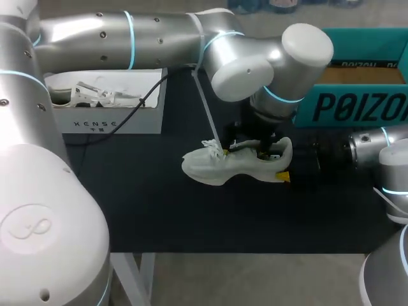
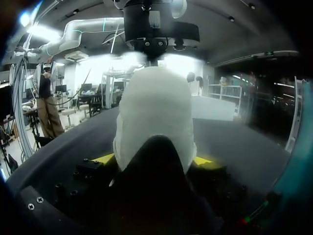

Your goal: Take the shoe out of the shoebox, open the shoe tongue, remove and reinsert the insole, then place the shoe into the shoebox

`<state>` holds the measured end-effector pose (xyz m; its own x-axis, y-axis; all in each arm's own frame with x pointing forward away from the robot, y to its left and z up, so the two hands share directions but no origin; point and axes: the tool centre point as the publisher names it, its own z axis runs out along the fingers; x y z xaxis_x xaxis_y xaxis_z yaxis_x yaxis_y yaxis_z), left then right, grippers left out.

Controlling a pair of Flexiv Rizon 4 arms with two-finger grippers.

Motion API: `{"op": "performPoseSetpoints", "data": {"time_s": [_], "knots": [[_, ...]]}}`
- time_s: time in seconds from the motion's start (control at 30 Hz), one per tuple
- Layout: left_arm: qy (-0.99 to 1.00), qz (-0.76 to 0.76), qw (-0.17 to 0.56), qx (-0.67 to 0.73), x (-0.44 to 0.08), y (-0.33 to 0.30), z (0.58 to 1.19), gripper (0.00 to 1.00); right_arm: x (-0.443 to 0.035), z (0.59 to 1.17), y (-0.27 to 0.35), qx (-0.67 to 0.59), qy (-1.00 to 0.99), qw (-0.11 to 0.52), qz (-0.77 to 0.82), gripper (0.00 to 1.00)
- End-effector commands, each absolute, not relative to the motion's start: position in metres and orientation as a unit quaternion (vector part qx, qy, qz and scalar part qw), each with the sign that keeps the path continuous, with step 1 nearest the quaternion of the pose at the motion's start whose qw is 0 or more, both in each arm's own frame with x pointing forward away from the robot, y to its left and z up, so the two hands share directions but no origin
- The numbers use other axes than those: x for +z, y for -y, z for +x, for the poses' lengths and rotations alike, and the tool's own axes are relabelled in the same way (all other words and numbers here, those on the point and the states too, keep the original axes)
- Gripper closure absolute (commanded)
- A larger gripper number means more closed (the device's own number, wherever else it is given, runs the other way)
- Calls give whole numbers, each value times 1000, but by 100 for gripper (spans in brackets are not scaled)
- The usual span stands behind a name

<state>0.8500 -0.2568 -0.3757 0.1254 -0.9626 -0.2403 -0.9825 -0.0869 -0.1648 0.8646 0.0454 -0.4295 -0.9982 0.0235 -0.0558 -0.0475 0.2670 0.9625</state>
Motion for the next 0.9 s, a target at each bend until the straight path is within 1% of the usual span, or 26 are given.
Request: {"op": "performPoseSetpoints", "data": {"time_s": [0.03,0.1,0.17,0.23,0.27,0.3,0.33,0.5,0.57,0.63,0.77,0.9], "knots": [[-659,-736,150,38,-375,259,848,51,-435,865,-47,605,-796,30,-7,100],[-660,-735,154,37,-373,258,847,75,-435,865,-47,605,-796,30,-7,100],[-660,-734,156,37,-371,258,847,82,-435,865,-47,605,-796,30,-7,100],[-660,-734,158,36,-370,257,846,82,-435,865,-47,605,-796,30,-7,100],[-660,-733,158,36,-369,257,846,83,-435,865,-47,605,-796,30,-7,100],[-660,-733,159,36,-369,257,846,88,-435,865,-47,605,-796,30,-7,100],[-661,-733,160,35,-368,257,846,100,-435,865,-47,605,-796,30,-7,100],[-661,-732,164,35,-364,253,843,100,-435,865,-47,605,-796,30,-7,100],[-660,-732,166,34,-362,251,843,94,-435,865,-47,605,-796,30,-7,100],[-658,-733,169,32,-359,247,843,95,-435,865,-47,605,-796,30,-7,100],[-652,-738,172,25,-351,239,842,93,-435,865,-47,605,-796,30,-7,100],[-645,-744,175,17,-343,228,841,87,-435,865,-47,605,-796,30,-7,100]]}}
